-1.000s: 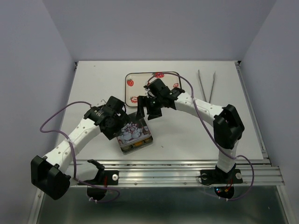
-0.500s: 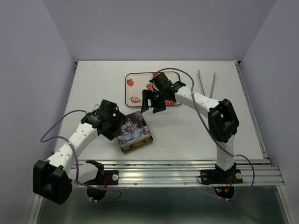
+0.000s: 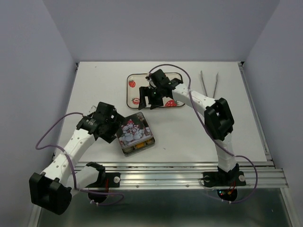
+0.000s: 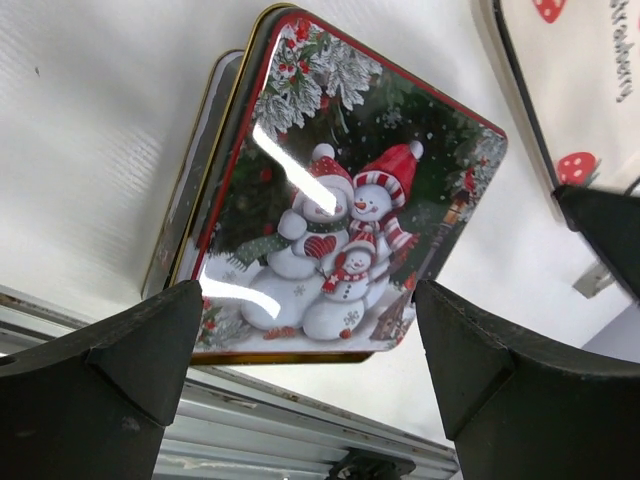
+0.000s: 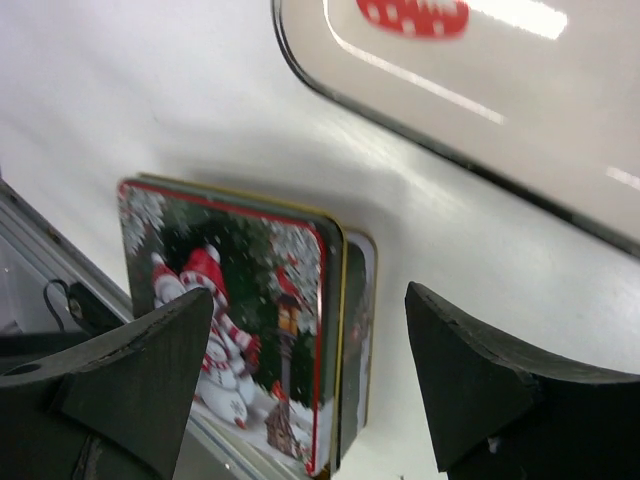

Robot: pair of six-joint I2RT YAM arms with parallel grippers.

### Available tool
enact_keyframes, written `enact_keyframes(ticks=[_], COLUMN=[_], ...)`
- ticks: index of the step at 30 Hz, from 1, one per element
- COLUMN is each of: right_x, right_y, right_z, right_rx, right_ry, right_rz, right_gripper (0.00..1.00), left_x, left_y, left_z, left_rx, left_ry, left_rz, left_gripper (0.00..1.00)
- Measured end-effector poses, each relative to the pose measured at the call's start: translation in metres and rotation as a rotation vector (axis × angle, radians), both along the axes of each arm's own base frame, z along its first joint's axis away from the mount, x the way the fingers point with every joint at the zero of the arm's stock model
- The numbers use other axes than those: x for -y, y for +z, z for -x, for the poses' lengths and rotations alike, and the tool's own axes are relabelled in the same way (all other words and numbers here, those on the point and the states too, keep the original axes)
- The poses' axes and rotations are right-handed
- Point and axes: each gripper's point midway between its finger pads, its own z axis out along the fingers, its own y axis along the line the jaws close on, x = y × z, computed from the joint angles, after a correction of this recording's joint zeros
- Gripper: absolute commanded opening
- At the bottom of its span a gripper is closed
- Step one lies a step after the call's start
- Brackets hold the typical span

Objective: Pack the cookies

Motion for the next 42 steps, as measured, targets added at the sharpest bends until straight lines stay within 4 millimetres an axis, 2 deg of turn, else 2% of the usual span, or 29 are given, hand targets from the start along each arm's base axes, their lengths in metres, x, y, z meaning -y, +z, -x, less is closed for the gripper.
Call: enact_keyframes(ticks=[3, 7, 11, 14, 18, 21, 25, 30, 42], right_x=[-0.017, -0.039, -0.06, -0.071, -0.086, -0.091, -0.093, -0.091, -0.082], right_y=[0.015, 0.032, 0.038, 0.025, 0.002, -0.015, -0.033, -0.043, -0.05], right_z=[-0.024, -0.055, -0.074, -0.066, -0.051, -0.039, -0.025, -0.017, -0.005], right_rx=[0.07, 0.151, 0.212, 0.199, 0.162, 0.13, 0.09, 0.071, 0.069], right_ry=[0.007, 0.015, 0.03, 0.053, 0.083, 0.107, 0.134, 0.16, 0.237], right_rz=[-0.033, -0.076, -0.098, -0.086, -0.067, -0.041, -0.002, 0.025, 0.074], right_gripper=[0.82, 0.74, 0.6, 0.49, 0.41, 0.38, 0.38, 0.35, 0.29], left_x=[-0.002, -0.005, -0.009, -0.009, -0.007, -0.008, -0.009, -0.01, -0.017], left_y=[0.013, 0.022, 0.022, 0.021, 0.013, 0.004, 0.002, 0.001, -0.007], left_z=[0.005, 0.018, 0.027, 0.027, 0.023, 0.022, 0.021, 0.022, 0.025], left_rx=[0.034, 0.04, 0.024, 0.022, -0.012, -0.051, -0.056, -0.056, -0.093], left_ry=[0.009, 0.039, 0.078, 0.09, 0.09, 0.082, 0.073, 0.064, 0.054], left_rz=[0.018, 0.055, 0.067, 0.068, 0.053, 0.026, 0.008, 0.003, -0.05], left_gripper=[0.99, 0.99, 0.99, 0.99, 0.99, 0.99, 0.99, 0.99, 0.99])
